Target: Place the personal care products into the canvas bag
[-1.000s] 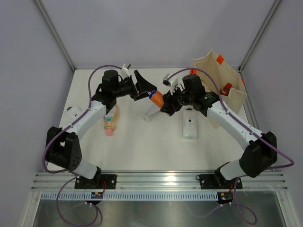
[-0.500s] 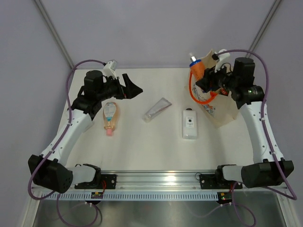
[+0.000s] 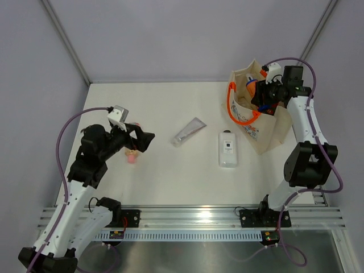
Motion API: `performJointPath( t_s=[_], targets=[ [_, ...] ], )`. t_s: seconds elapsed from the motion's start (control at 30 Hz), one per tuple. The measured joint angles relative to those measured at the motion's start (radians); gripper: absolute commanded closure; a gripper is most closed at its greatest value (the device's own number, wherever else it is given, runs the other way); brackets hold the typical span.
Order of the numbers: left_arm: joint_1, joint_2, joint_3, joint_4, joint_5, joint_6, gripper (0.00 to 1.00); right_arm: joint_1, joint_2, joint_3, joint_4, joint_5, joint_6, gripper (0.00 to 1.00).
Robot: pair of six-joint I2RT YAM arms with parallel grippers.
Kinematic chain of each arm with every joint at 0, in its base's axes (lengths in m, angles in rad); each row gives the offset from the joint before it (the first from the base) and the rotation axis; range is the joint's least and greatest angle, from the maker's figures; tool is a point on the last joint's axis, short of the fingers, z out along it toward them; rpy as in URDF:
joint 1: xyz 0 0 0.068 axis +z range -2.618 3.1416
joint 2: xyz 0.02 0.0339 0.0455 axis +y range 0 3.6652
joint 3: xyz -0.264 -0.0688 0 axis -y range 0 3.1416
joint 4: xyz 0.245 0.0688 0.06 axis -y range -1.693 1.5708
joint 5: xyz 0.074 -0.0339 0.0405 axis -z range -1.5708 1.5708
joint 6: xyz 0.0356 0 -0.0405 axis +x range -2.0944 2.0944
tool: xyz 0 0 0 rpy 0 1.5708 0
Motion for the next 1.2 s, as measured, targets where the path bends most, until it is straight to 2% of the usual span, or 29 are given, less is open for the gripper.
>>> performJointPath(
  t_s=[0.07,0.13,0.17,0.23,0.27,0.4,0.5,0.53,0.6,0.8,0.97,1.13,1.2],
  targets=[
    [0.0,-0.041,-0.03,0.0,-0.011,0.026,0.01,0.0,0.03,-0.014,-0.012,0.013,-0.008,0.93],
    [0.0,-0.064,-0.054,0.0,-0.021,0.044,0.01,0.0,0.049,-0.021,-0.033,0.025,-0.014,0.84],
    [0.0,-0.071,-0.063,0.001,-0.024,0.053,0.01,0.0,0.058,-0.021,-0.046,0.028,-0.017,0.71],
    [0.0,-0.075,-0.076,0.002,-0.029,0.063,0.01,0.001,0.069,-0.02,-0.056,0.034,-0.024,0.58],
    [0.0,-0.074,-0.08,0.002,-0.03,0.066,0.01,0.002,0.073,-0.019,-0.059,0.039,-0.027,0.48],
    [0.0,-0.059,-0.092,0.003,-0.031,0.068,0.01,0.002,0.103,-0.014,-0.08,0.066,-0.042,0.25],
    [0.0,-0.045,-0.094,0.014,-0.031,0.065,0.01,0.003,0.108,-0.012,-0.087,0.072,-0.047,0.16],
    [0.0,-0.038,-0.094,0.023,-0.031,0.061,0.01,0.003,0.108,-0.005,-0.092,0.072,-0.048,0.08],
    [0.0,-0.01,-0.094,0.037,-0.029,0.05,0.01,0.005,0.107,0.005,-0.091,0.071,-0.047,0.02],
    [0.0,0.136,-0.074,0.053,-0.008,0.008,0.01,0.005,0.091,0.028,-0.099,0.048,-0.046,0.01],
    [-0.011,0.276,0.002,0.036,0.02,-0.037,0.01,0.005,0.018,0.059,-0.122,-0.006,-0.05,0.0],
    [-0.135,0.458,0.162,-0.019,-0.042,-0.011,0.01,0.005,-0.132,0.118,-0.148,-0.112,-0.082,0.0],
    [-0.204,0.534,0.227,-0.036,-0.083,0.035,0.01,0.005,-0.209,0.123,-0.168,-0.206,-0.115,0.0]
  ],
)
